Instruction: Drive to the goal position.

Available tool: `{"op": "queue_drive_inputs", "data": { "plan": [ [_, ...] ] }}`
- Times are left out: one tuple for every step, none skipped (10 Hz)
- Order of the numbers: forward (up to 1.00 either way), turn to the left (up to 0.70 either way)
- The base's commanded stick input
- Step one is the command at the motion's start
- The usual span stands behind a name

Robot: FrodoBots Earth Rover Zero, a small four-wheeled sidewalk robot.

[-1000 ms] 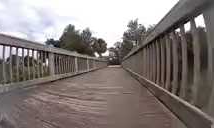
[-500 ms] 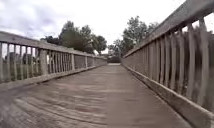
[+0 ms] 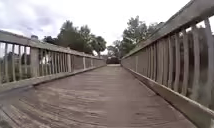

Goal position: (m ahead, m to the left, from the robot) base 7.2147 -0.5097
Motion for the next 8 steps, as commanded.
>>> {"op": "queue_drive_inputs", "data": {
  "plan": [
    [0.7,0.0],
    [0.7,0.0],
    [0.7,0.0],
    [0.7,0.0],
    [0.7,0.0],
    [0.7,0.0],
    [0.7,0.0],
    [0.7,0.0]
  ]
}}
